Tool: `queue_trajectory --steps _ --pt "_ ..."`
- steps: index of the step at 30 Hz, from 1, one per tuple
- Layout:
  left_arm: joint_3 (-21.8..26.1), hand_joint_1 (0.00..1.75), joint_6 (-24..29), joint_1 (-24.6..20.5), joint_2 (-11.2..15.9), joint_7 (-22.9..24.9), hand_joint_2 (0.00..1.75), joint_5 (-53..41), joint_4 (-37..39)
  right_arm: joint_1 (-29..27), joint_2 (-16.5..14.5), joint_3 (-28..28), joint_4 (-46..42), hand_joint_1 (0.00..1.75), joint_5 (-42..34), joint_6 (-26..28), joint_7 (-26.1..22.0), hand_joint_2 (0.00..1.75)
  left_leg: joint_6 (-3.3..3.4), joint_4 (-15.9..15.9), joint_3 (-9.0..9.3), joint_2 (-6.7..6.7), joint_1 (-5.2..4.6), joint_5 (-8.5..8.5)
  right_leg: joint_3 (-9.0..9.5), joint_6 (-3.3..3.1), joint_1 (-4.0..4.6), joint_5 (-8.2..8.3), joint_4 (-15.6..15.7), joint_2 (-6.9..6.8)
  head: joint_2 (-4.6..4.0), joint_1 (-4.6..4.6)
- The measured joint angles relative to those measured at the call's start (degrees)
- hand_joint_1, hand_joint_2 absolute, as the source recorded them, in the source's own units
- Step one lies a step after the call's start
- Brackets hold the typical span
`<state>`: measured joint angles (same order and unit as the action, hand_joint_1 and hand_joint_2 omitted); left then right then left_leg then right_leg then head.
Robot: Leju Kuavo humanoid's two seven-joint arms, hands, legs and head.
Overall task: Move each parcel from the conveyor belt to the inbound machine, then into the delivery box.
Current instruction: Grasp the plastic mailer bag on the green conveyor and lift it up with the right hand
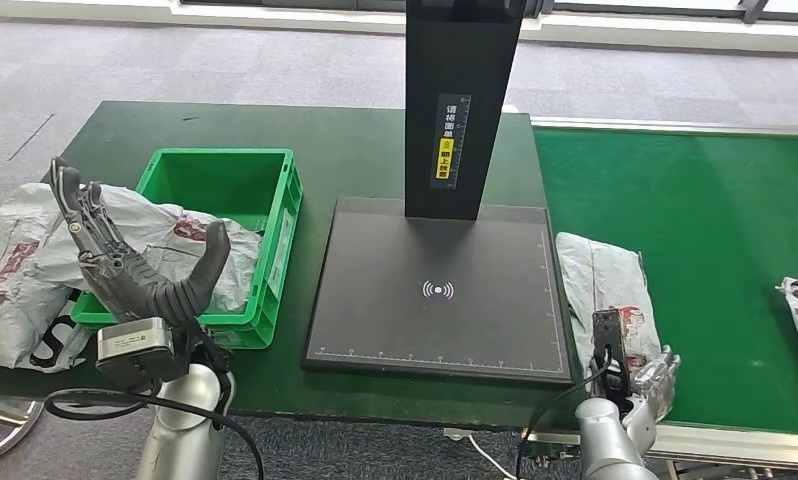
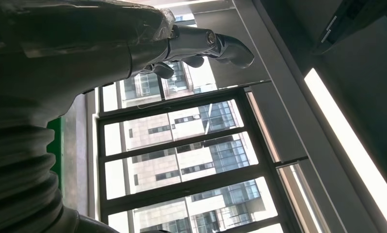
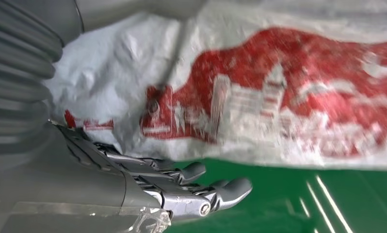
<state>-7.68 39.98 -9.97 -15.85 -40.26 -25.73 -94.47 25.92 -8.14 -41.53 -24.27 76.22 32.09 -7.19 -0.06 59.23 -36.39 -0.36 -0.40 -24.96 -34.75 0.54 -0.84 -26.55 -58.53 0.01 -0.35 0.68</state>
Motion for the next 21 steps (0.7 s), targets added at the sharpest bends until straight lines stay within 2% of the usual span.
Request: queue_trajectory --steps 16,21 --pt "-0.66 0.0 0.0 0.17 0.3 0.02 1.75 -0.39 0.09 0.77 0.9 0.31 0.98 1.75 2.1 -3.26 2.28 1.75 0.04 0.0 0.17 0.1 0.01 0.0 0.18 0.04 0.02 0.03 0.07 0.09 0.0 0.0" --pt "-0.66 0.0 0.0 0.29 0.17 0.03 1.75 -1.36 0.05 0.88 0.91 0.37 0.99 1.75 -0.11 -1.06 -0.24 1.75 0.03 0.0 0.17 0.08 0.01 0.01 0.19 0.03 0.02 0.03 0.07 0.08 0.0 0.0"
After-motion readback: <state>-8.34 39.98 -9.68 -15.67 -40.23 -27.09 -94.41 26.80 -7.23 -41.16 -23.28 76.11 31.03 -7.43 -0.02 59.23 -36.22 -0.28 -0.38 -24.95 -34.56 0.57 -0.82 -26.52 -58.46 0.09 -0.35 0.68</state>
